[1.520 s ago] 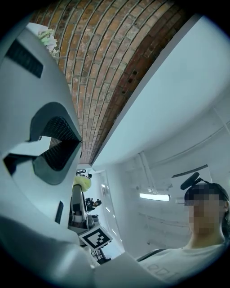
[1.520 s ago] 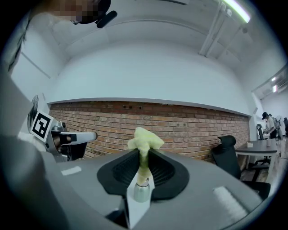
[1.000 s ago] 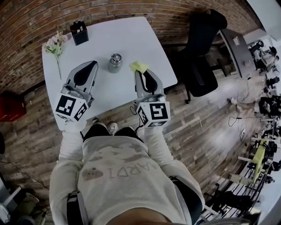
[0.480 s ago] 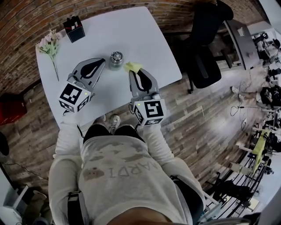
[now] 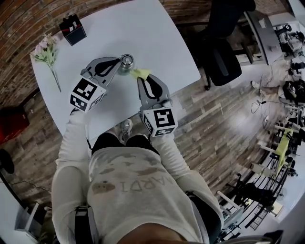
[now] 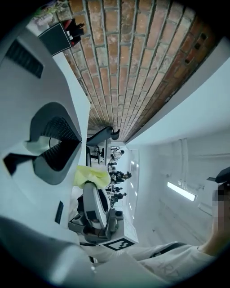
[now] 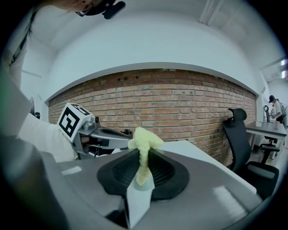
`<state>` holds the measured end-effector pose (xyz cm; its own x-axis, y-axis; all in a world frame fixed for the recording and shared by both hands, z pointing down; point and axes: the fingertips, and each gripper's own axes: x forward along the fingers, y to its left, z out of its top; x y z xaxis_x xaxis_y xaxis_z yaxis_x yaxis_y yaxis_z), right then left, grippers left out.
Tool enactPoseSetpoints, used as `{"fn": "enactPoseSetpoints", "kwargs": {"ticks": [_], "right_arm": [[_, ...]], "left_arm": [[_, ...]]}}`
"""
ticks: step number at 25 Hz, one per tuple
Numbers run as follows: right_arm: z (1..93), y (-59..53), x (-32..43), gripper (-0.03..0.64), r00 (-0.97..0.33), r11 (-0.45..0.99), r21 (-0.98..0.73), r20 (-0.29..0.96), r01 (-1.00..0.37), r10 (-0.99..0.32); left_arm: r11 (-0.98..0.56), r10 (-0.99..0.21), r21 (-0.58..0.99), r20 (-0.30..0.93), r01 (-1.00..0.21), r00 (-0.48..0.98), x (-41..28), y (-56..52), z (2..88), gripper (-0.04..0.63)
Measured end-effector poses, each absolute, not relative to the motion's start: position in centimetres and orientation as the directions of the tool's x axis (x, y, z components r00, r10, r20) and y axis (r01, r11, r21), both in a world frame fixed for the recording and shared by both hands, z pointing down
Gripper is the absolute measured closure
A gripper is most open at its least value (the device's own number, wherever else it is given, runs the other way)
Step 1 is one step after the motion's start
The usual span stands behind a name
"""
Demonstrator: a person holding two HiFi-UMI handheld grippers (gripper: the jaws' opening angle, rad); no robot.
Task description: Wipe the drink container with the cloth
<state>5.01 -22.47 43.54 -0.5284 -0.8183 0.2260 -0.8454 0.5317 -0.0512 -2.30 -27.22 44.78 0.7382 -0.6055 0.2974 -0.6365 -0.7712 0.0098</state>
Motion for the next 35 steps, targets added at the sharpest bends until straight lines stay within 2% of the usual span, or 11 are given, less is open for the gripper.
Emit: {"fn": "enactPoseSetpoints", "kwargs": {"ticks": [8,15,29,35], "right_arm": [[45.5,-22.7,5.2,0.545,-0.504,0.513,-0.045,0.275,-0.857,-0.819],[47.9,-22.6,4.4,0.545,-0.515,0.527,-0.056,0.316,-0.848,-0.797],[53.0,-23.7,-2.3,0.544,-0.579,0.615,-0.054,0.409,-0.786,-0.705],[53.0,-24.4,-2.0,0.545,-0.572,0.613,-0.047,0.419,-0.789,-0.705]], "left_arm": [[-0.792,-0.561,0.022,0.367,-0.61,0.742,-1.3,-28.6,47.8,0.595],[-0.8,-0.553,0.024,0.359,-0.6,0.752,-1.1,-28.5,47.8,0.594],[-0.806,-0.54,0.048,0.346,-0.59,0.767,-1.4,-28.6,48.0,0.594],[-0.807,-0.539,0.054,0.343,-0.589,0.769,-1.3,-28.6,47.9,0.594]]}}
